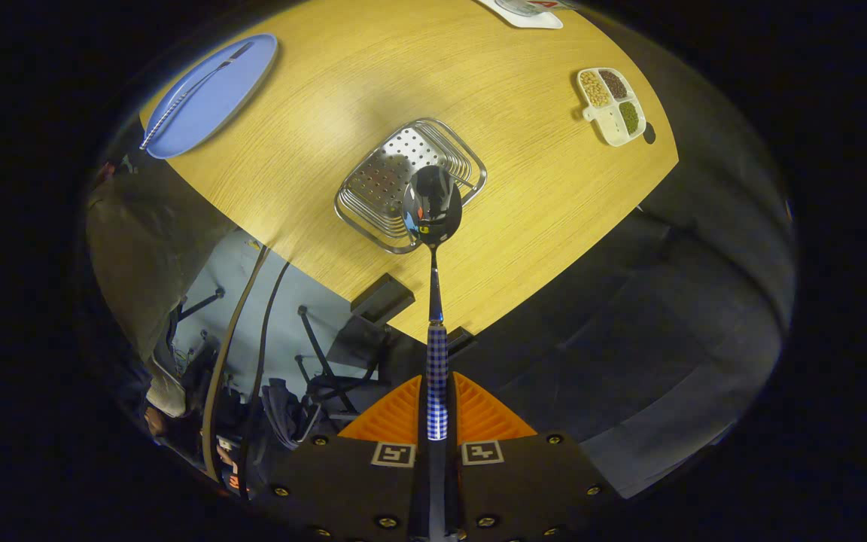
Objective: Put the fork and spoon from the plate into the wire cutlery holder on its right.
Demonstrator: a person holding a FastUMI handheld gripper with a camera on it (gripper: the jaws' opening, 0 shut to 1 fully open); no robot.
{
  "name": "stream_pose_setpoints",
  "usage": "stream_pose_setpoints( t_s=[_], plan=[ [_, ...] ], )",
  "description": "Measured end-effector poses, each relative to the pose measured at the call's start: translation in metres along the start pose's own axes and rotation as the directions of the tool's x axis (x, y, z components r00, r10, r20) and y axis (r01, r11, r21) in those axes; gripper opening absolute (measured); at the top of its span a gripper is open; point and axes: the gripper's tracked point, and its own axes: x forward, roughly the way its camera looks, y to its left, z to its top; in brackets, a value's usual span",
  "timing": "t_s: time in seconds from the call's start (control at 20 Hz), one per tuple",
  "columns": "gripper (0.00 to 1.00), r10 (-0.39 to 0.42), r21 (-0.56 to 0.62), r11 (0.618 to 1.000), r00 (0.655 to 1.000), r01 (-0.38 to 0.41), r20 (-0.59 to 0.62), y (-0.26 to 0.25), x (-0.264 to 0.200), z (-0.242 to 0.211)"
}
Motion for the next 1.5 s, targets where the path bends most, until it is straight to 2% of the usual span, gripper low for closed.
stream_pose_setpoints(
  t_s=[0.5, 0.8, 0.95, 1.1, 1.2, 1.25, 1.3, 1.35, 1.45, 1.5],
  plan=[
    [0.08, 0.037, -0.056, 0.998, 0.994, -0.042, -0.100, 0.002, 0.022, 0.043],
    [0.08, 0.095, -0.028, 0.995, 0.988, -0.099, -0.119, 0.009, 0.036, 0.059],
    [0.13, 0.089, -0.017, 0.996, 0.989, -0.092, -0.117, 0.007, 0.027, 0.067],
    [0.13, 0.063, -0.019, 0.998, 0.993, -0.066, -0.104, 0.002, 0.024, 0.064],
    [0.26, 0.056, -0.007, 0.998, 0.995, -0.057, -0.083, -0.001, 0.019, 0.058],
    [0.39, 0.060, 0.010, 0.998, 0.996, -0.059, -0.061, 0.000, 0.016, 0.057],
    [0.43, 0.065, 0.030, 0.997, 0.997, -0.064, -0.035, -0.001, 0.008, 0.057],
    [0.65, 0.071, 0.049, 0.996, 0.997, -0.070, -0.003, 0.001, 0.006, 0.055],
    [0.96, 0.092, 0.086, 0.991, 0.993, -0.099, 0.075, 0.006, -0.004, 0.055],
    [0.97, 0.091, 0.108, 0.989, 0.990, -0.103, 0.112, 0.007, -0.007, 0.053]
  ],
)
